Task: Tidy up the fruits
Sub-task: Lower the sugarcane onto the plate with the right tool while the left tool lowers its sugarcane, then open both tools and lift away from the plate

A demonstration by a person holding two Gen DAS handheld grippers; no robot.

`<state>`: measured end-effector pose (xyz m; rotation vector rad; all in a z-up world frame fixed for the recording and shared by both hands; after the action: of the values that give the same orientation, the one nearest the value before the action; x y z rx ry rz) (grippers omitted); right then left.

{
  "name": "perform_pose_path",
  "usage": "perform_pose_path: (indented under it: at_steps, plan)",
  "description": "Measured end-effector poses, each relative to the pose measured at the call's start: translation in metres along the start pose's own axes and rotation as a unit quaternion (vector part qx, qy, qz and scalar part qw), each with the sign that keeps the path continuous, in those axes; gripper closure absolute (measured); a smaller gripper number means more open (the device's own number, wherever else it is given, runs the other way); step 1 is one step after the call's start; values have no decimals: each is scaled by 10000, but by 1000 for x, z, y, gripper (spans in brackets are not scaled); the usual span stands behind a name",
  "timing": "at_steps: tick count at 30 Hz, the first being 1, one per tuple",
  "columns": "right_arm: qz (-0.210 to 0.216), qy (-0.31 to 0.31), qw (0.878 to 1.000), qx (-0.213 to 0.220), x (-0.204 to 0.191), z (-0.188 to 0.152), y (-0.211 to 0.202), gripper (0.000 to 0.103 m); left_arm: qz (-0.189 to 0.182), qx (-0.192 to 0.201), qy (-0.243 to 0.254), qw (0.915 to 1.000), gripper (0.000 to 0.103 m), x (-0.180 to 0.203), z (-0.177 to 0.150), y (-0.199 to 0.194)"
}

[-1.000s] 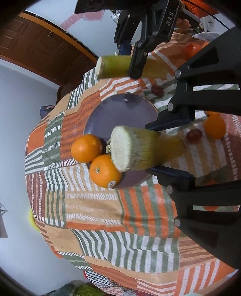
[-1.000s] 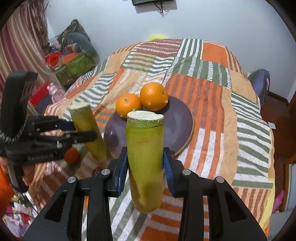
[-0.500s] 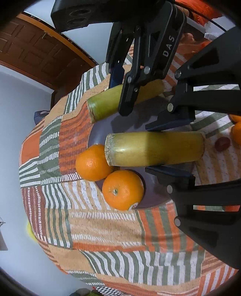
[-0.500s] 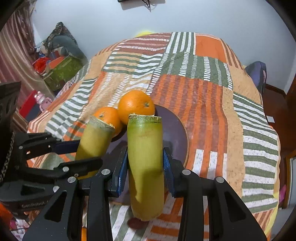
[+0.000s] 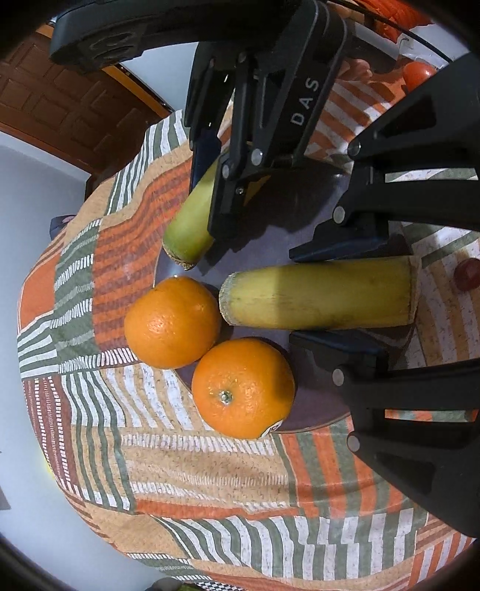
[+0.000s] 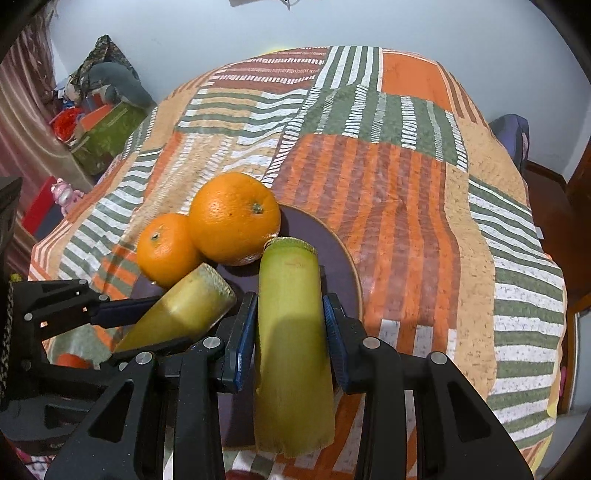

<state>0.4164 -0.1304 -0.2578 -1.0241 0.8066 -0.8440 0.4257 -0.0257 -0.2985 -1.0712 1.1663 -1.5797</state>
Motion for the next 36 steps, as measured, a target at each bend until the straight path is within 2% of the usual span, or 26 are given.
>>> perform_pose_path:
  at_steps: [16, 22, 26, 36]
  plan:
    - [-50, -93, 9999, 24, 3, 14, 9, 70, 56, 55, -20, 10000, 66, -3, 6, 3]
    - [-50, -180, 9998, -11, 0, 11, 5, 67, 219, 190, 74, 9996, 66, 1, 3, -8]
    - [-218, -246, 9993, 195, -2, 8, -11, 54, 182, 230, 37, 9996, 66, 2, -2, -15]
    - [-269, -300, 9973, 609, -8, -14, -68, 54, 204, 648, -181, 9975, 66, -1, -22, -69]
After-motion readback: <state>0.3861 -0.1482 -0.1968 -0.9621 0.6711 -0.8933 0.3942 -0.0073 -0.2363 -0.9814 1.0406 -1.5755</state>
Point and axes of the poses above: each gripper's, at about its wrist camera, not at the fingertips, and y roughly the way its jaws point, x to its right, z to its top, the point moved 7 cm from there along y, roughly the way its jaws point, and after that the axes turned 14 degrees about -x, right-handed, at the moved point
